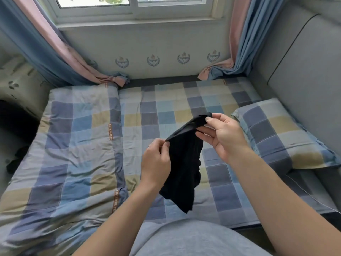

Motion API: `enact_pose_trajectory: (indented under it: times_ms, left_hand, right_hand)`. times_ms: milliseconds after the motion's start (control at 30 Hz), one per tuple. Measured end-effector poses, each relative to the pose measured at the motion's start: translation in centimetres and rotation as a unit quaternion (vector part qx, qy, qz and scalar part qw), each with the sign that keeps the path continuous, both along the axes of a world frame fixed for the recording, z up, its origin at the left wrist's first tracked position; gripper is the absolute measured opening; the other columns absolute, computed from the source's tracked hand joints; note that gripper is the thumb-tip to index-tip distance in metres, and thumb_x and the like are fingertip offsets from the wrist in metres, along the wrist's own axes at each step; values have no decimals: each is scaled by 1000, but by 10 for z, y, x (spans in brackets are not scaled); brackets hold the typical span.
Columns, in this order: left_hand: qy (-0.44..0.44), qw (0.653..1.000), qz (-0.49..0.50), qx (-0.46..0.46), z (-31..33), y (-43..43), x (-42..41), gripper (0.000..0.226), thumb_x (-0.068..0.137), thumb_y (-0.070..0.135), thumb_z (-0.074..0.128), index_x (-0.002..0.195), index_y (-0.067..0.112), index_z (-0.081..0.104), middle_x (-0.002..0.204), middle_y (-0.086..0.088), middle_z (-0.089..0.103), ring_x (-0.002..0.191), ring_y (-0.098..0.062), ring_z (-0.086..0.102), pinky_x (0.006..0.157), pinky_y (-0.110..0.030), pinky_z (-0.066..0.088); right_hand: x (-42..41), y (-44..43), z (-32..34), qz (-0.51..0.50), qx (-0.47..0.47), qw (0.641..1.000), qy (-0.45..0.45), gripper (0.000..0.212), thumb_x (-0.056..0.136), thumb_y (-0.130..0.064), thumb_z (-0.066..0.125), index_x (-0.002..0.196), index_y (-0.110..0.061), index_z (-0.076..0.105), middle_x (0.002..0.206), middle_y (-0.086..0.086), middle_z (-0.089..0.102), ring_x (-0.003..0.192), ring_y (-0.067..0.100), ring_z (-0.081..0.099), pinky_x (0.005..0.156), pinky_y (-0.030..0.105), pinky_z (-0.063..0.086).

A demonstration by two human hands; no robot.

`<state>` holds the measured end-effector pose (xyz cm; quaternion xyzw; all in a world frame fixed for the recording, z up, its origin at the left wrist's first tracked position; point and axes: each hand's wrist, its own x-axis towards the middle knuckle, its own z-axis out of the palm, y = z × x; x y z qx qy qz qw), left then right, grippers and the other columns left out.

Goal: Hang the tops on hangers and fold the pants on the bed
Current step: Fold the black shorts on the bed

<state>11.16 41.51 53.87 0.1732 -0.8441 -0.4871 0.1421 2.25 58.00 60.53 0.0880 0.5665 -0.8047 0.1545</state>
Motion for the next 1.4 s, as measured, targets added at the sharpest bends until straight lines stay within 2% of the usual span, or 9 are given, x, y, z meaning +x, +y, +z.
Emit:
enact_pose_trajectory:
  times_ms: [167, 367, 567, 700, 833, 900, 1000, 1133, 1400]
  left_hand:
    - [-12, 998, -44, 49, 7, -5, -13, 38, 107, 26, 44, 74, 7, 47, 55, 11, 38, 53, -7, 35, 52, -26, 31]
    - [0, 989, -72, 131, 25, -15, -24, 39, 108, 23, 44, 80, -4, 46, 69, -6, 42, 65, -18, 40, 63, -35, 34]
    - [10, 972, -102, 214, 59, -17, -29, 37, 104, 31, 47, 88, -1, 56, 80, -13, 54, 78, -24, 50, 72, -42, 40]
    - [13, 961, -123, 247, 72, -13, -31, 39, 98, 37, 50, 90, 0, 60, 84, -13, 57, 82, -25, 54, 75, -43, 44]
    - [3, 972, -130, 196, 70, -12, -36, 33, 105, 28, 50, 82, 9, 63, 76, -1, 59, 77, -15, 57, 72, -35, 48]
    - [-3, 979, -131, 158, 67, -11, -39, 34, 106, 24, 49, 74, 16, 60, 66, 12, 55, 69, -5, 53, 66, -23, 45]
    - [-13, 982, -127, 136, 64, -8, -41, 37, 106, 21, 49, 69, 20, 55, 58, 19, 50, 60, 1, 47, 58, -12, 39]
    - [-16, 983, -102, 149, 61, -7, -44, 37, 106, 21, 48, 70, 13, 52, 53, 20, 44, 54, 1, 42, 52, -10, 35]
    - [-23, 963, -46, 264, 63, -6, -40, 33, 106, 26, 50, 87, 3, 64, 81, -10, 62, 80, -24, 61, 76, -46, 53]
  right_hand:
    - [1, 5, -16, 10, -24, 1000, -15, 11, 104, -8, 49, 107, -10, 60, 102, 9, 77, 92, 27, 76, 71, 34, 61]
    - [16, -3, -43, 175, 133, 975, -19, 12, 99, -20, 62, 110, -14, 61, 108, 5, 76, 99, 23, 74, 81, 38, 59]
    - [49, -31, -80, 306, 227, 925, 10, 43, 89, -32, 74, 125, -31, 51, 115, -25, 59, 105, -6, 58, 77, 12, 48]
    - [61, -42, -95, 307, 301, 902, 32, 62, 81, -57, 69, 133, -28, 51, 126, -14, 63, 116, 11, 61, 100, 35, 51]
    - [58, -47, -88, 273, 353, 893, 56, 71, 70, -80, 58, 124, -34, 52, 114, -17, 66, 102, 8, 63, 87, 31, 54]
    - [54, -46, -85, 219, 376, 894, 109, 52, 75, -76, 56, 109, -36, 56, 99, -18, 68, 88, 5, 64, 74, 26, 54]
    - [50, -44, -86, 164, 397, 883, 188, 17, 88, -47, 51, 83, -31, 55, 70, -11, 62, 63, 10, 58, 54, 24, 42]
    - [40, -40, -100, 155, 459, 847, 218, 27, 92, -19, 49, 71, -33, 40, 59, -8, 49, 54, 14, 46, 48, 25, 28]
    - [23, -31, -115, 186, 507, 828, 148, 30, 87, -14, 46, 62, -29, 39, 59, -7, 48, 56, 20, 43, 49, 28, 26]
